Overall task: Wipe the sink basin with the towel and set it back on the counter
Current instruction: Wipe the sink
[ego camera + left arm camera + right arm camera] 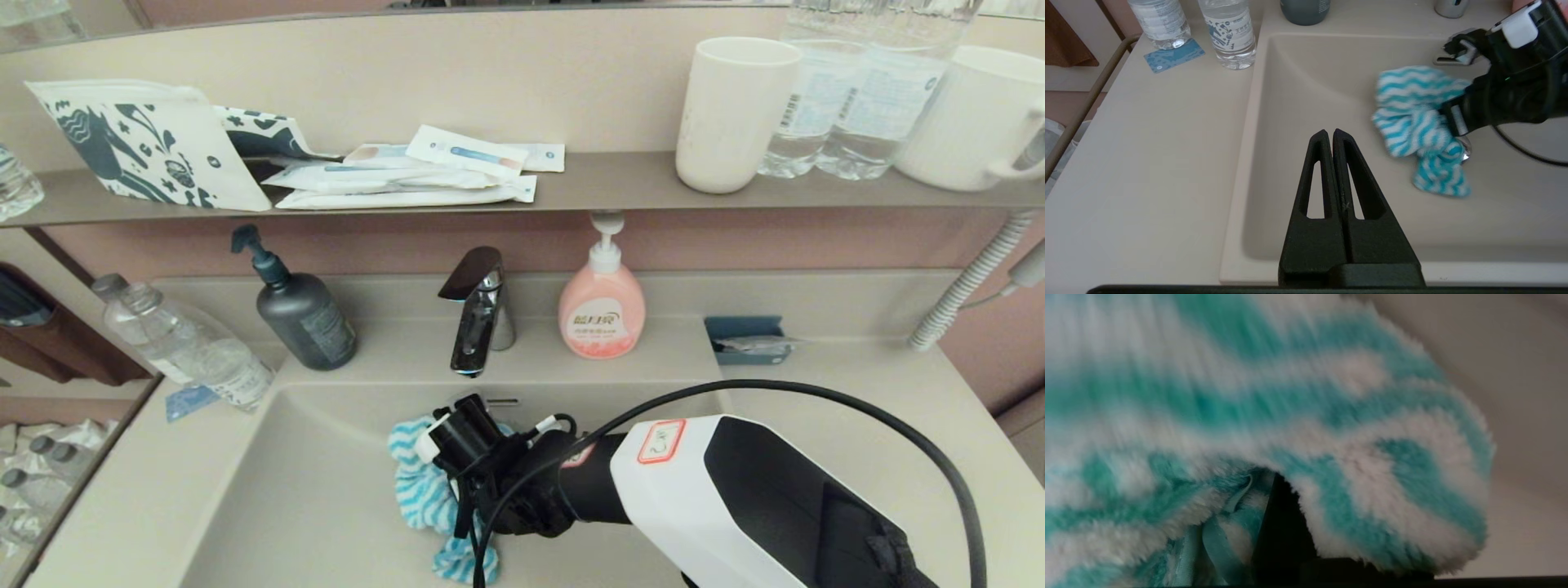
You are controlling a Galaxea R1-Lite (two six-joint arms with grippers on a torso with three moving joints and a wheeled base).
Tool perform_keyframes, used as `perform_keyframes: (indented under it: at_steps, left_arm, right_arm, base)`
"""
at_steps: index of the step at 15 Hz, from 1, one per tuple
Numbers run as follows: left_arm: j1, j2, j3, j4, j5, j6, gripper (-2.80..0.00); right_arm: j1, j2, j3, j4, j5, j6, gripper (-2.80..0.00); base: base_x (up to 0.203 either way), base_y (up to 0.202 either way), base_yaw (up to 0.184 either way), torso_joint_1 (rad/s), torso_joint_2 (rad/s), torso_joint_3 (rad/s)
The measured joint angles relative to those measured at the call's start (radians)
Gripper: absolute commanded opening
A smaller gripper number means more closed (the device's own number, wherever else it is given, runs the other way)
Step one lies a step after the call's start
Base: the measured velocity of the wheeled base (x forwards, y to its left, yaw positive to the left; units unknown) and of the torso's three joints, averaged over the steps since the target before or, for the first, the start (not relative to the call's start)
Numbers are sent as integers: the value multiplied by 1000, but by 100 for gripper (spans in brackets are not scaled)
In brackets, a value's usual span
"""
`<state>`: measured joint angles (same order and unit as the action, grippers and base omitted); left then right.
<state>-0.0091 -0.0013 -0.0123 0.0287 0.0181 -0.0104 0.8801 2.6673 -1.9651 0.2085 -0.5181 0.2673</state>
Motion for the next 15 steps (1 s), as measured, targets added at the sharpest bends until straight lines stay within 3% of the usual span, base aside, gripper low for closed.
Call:
perform_keyframes:
  at_steps: [9,12,15]
  left_arm:
    - [0,0,0,0,-1,0,-280]
    - [0,0,0,0,0,0,-280]
    - [0,0,0,0,0,0,-280]
  right_arm:
    - [1,-126,87,463,-48,83,-280]
    - [23,-155,97,651,36,82,-280]
    - [82,-160,99,697,94,82,-280]
  base:
    - [0,0,0,0,0,0]
    - [0,0,0,0,0,0]
    - [0,0,0,0,0,0]
